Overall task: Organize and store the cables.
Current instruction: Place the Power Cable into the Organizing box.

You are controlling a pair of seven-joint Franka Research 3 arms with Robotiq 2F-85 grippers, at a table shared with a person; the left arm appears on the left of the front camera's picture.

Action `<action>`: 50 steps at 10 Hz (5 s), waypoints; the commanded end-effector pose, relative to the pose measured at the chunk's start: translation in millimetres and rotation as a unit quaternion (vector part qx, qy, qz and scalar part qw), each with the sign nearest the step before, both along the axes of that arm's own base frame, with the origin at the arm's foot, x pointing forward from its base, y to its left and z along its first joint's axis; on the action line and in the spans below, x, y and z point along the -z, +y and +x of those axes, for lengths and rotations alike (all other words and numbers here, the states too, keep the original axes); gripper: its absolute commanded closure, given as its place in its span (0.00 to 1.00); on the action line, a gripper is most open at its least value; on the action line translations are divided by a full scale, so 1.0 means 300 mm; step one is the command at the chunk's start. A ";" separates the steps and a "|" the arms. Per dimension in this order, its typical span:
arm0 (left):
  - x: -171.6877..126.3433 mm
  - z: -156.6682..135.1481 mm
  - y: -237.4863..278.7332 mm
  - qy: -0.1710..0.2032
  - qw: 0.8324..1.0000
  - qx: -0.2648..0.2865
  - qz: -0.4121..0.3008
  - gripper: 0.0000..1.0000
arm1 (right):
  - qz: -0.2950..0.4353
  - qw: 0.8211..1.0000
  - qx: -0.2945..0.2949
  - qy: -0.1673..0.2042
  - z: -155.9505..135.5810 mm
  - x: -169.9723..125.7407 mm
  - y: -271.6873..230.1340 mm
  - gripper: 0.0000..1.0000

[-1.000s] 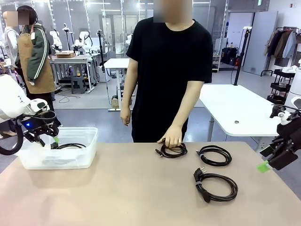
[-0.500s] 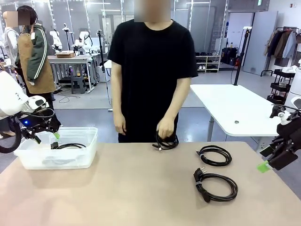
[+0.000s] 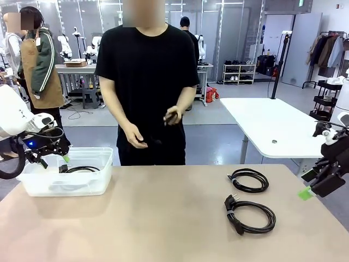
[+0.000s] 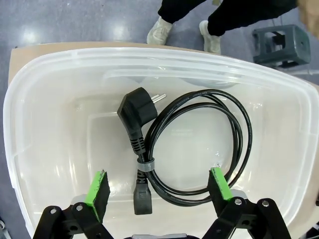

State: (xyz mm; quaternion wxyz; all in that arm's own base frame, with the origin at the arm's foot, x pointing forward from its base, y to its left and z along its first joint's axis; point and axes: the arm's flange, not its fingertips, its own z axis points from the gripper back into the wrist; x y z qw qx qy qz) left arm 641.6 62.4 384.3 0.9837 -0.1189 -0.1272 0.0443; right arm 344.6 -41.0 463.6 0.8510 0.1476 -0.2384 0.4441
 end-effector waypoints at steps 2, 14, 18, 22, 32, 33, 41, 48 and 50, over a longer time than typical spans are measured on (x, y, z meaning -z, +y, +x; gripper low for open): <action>-0.002 0.010 0.003 -0.001 1.000 -0.004 -0.001 0.00 | 0.006 1.000 -0.005 -0.002 0.003 0.001 -0.004 0.00; -0.311 -0.763 0.122 -0.193 0.904 0.381 0.024 0.00 | 0.006 1.000 -0.005 -0.002 0.003 0.001 -0.004 0.00; -0.212 -0.933 0.135 -0.241 0.849 0.469 0.040 0.00 | 0.006 1.000 -0.005 -0.002 0.003 0.001 -0.004 0.00; -0.213 -0.920 0.137 -0.215 0.866 0.451 0.031 0.00 | 0.006 1.000 -0.005 -0.002 0.003 0.001 -0.004 0.00; -0.213 -0.920 0.137 -0.215 0.866 0.451 0.031 0.00 | -0.098 0.991 0.060 0.064 0.105 -0.064 0.257 0.00; -0.213 -0.920 0.137 -0.215 0.866 0.451 0.031 0.00 | -0.098 0.988 0.069 0.096 0.170 -0.050 0.348 0.00; -0.213 -0.920 0.137 -0.215 0.866 0.451 0.031 0.00 | -0.134 0.921 0.332 0.152 0.306 0.194 0.647 0.00; -0.213 -0.920 0.137 -0.215 0.866 0.451 0.031 0.00 | -0.107 0.906 0.374 0.166 0.375 0.437 0.698 0.00; -0.213 -0.920 0.137 -0.215 0.866 0.451 0.031 0.00 | -0.110 0.902 0.381 0.169 0.396 0.477 0.695 0.00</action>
